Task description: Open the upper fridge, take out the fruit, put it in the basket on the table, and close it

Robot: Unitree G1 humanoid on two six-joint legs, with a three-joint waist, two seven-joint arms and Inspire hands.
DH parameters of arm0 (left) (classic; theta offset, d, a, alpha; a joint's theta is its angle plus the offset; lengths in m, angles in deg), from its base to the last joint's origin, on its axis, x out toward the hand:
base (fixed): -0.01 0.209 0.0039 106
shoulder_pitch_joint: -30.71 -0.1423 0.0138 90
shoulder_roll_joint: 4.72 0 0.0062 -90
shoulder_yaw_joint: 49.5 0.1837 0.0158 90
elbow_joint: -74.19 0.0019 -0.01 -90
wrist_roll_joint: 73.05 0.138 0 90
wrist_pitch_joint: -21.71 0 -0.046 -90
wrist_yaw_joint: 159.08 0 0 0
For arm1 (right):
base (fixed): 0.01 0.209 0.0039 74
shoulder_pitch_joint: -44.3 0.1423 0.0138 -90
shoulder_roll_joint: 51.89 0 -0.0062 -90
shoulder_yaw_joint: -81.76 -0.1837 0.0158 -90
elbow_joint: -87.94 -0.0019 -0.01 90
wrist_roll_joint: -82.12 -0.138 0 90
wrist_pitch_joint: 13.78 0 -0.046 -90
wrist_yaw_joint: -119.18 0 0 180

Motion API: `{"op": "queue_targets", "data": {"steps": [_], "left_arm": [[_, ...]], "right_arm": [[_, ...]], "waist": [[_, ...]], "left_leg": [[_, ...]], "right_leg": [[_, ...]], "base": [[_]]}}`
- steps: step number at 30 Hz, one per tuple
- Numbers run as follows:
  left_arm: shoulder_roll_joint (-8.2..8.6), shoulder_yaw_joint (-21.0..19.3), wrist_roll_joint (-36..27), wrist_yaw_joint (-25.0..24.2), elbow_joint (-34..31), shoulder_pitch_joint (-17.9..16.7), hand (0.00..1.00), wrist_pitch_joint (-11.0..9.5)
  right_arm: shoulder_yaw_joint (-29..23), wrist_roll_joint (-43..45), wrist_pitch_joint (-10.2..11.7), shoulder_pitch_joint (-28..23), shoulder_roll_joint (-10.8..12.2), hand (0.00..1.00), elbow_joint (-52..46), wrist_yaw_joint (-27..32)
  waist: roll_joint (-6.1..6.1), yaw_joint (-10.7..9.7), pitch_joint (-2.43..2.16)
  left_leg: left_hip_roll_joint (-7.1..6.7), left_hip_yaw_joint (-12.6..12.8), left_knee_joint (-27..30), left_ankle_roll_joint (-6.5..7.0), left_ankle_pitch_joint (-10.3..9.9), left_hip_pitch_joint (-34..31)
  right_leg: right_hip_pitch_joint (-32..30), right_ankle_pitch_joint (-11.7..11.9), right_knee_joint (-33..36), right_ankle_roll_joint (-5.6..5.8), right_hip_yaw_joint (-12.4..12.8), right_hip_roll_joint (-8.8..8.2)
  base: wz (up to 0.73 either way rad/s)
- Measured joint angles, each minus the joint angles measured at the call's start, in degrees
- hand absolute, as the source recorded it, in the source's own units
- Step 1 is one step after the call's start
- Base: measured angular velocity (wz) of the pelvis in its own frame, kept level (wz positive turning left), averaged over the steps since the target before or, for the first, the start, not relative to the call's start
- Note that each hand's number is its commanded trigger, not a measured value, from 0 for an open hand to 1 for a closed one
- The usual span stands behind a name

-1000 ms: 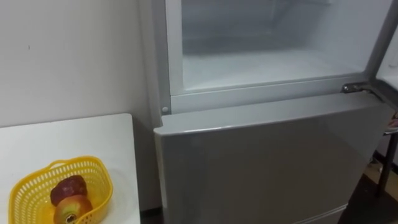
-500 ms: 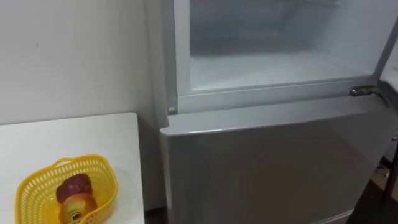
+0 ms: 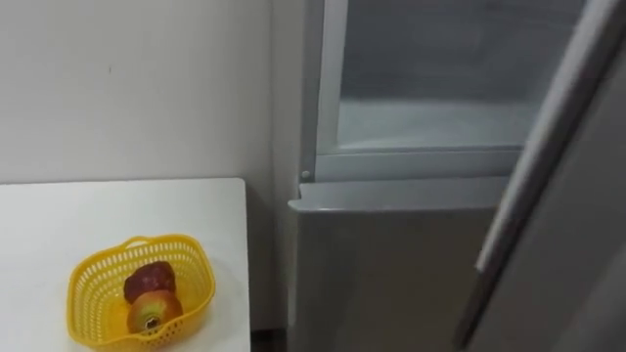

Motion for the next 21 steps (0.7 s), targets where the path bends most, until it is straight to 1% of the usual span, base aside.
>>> {"op": "queue_targets", "data": {"steps": [1, 2, 3, 4, 7, 8, 9, 10, 11, 12, 13, 15, 16, 18, 21], "left_arm": [[0.01, 0.00, 0.00, 0.00, -0.04, -0.08, 0.00, 0.00], [0.00, 0.03, 0.02, 0.00, -0.11, -0.13, 0.00, 0.02], [0.09, 0.05, 0.01, -0.02, -0.14, -0.12, 0.00, 0.07], [0.16, 0.06, 0.02, -0.06, -0.14, -0.13, 0.00, 0.17], [0.20, 0.47, 0.12, -0.40, -0.95, 0.10, 0.00, 0.75], [0.18, 0.34, 0.07, -0.49, -1.66, 0.13, 0.00, 0.75], [0.04, 0.35, 0.06, -0.54, -1.72, 0.40, 0.00, 0.74], [-0.05, 0.35, 0.06, -0.57, -1.71, 0.60, 0.00, 0.74], [-0.24, 0.34, 0.08, -0.56, -1.70, 0.94, 0.00, 0.75], [-0.36, 0.29, 0.25, -0.59, -1.78, 1.16, 0.00, 0.77], [-0.37, 0.30, 0.29, -0.61, -1.82, 1.21, 0.00, 0.79], [-0.42, 0.33, 0.27, -0.72, -1.68, 1.20, 0.00, 1.05], [-0.46, 0.33, 0.24, -0.77, -1.60, 1.19, 0.00, 1.09], [-0.60, 0.47, 0.17, -1.49, -1.60, 1.26, 0.00, 1.58], [-1.03, 0.47, -0.36, -2.18, -1.67, 1.30, 0.00, 1.65]], "right_arm": [[0.00, 0.04, 0.00, 0.01, 0.00, 0.00, 0.01, -0.32], [0.04, 0.26, 0.00, 0.01, 0.00, 0.00, 0.04, -0.83], [0.31, 1.42, 0.00, 0.49, 0.01, 0.00, 0.49, -1.08], [0.58, 2.31, -0.02, 1.06, 0.00, 0.00, 0.98, -1.13], [2.38, 4.93, -0.60, 4.33, 0.00, 0.00, 2.73, -2.15], [2.72, 6.01, -0.82, 5.33, -0.13, 0.00, 3.39, -2.96], [3.59, 6.52, -0.86, 6.53, -1.01, 0.00, 4.97, -3.58], [4.16, 6.51, -1.04, 7.07, -1.78, 0.00, 5.77, -3.73], [4.56, 7.45, -1.25, 7.40, -2.61, 0.00, 6.75, -3.98], [4.72, 8.69, -1.48, 7.56, -2.80, 0.00, 7.56, -4.33], [4.89, 9.36, -1.61, 7.98, -2.97, 0.00, 8.34, -4.77], [6.00, 10.91, -2.38, 10.03, -4.12, 0.00, 10.95, -5.29], [6.23, 10.96, -2.37, 10.27, -4.27, 0.00, 11.44, -5.31], [6.95, 10.44, -2.39, 12.24, -5.47, 0.00, 15.42, -6.67], [7.97, 8.69, -2.55, 14.97, -6.32, 0.00, 20.18, -7.85]], "waist": [[-0.08, 0.07, 0.00], [-0.14, 0.03, -0.04], [-0.32, 0.15, 0.10], [-0.37, 0.23, 0.10], [-0.46, 0.37, 0.01], [-0.42, 1.02, -0.02], [-0.41, 1.43, -0.19], [-0.44, 1.42, -0.17], [-0.58, 1.50, -0.31], [-0.70, 1.71, -0.36], [-0.76, 1.80, -0.35], [-0.97, 1.70, -0.34], [-1.03, 1.69, -0.32], [-1.51, 1.37, -0.19], [-2.24, 1.54, -0.17]], "left_leg": [[-0.01, -0.15, 0.08, 0.00, 0.00, -0.11], [-0.09, -0.87, 0.43, 0.00, 0.00, -0.56], [-0.10, -1.09, 0.46, 0.00, 0.00, -0.64], [-0.10, -1.13, 0.47, 0.00, 0.00, -0.67], [-0.11, -1.33, 0.52, 0.00, 0.00, -0.75], [-0.10, -1.33, 0.49, 0.00, 0.00, -0.71], [-0.09, -1.57, 0.49, 0.00, 0.00, -0.66], [-0.10, -1.76, 0.50, 0.00, 0.00, -0.59], [-0.11, -2.24, 0.50, 0.00, 0.00, -0.61], [-0.10, -2.31, 0.49, 0.00, 0.00, -0.65], [-0.11, -2.30, 0.48, 0.00, 0.00, -0.67], [-0.16, -2.28, 0.49, 0.00, 0.00, -0.64], [-0.15, -2.29, 0.53, 0.00, 0.00, -0.63], [-0.28, -2.29, 0.77, 0.00, 0.00, -0.64], [-0.39, -2.61, 0.74, 0.09, 0.02, -0.75]], "right_leg": [[-0.01, -0.05, -0.05, 0.00, -0.22, -0.06], [-0.05, -0.10, -0.07, 0.00, -0.61, -0.25], [-0.07, -0.09, 0.04, 0.00, -0.95, -0.28], [-0.07, -0.09, 0.11, -0.01, -1.03, -0.28], [-0.04, -0.08, 0.09, -0.02, -1.18, -0.29], [0.10, -0.07, 0.14, -0.03, -1.10, -0.27], [0.57, -0.03, 0.17, -0.04, -1.21, -0.29], [0.83, -0.02, 0.10, -0.03, -1.35, -0.32], [1.01, -0.02, 0.11, -0.03, -1.57, -0.41], [1.05, -0.02, 0.13, -0.03, -1.78, -0.41], [1.05, -0.02, 0.19, -0.03, -1.78, -0.38], [1.03, -0.02, 0.51, -0.04, -1.87, -0.41], [0.99, -0.02, 0.64, -0.04, -1.84, -0.42], [0.77, -0.06, 1.12, -0.04, -1.79, -0.61], [0.44, -0.08, 1.33, -0.01, -1.68, -0.78]], "base": [[0.19], [0.20], [0.18], [0.08], [0.01], [0.00], [0.00], [0.10], [0.13], [0.08], [0.00], [-0.02], [0.00], [-0.04], [-0.06]]}}
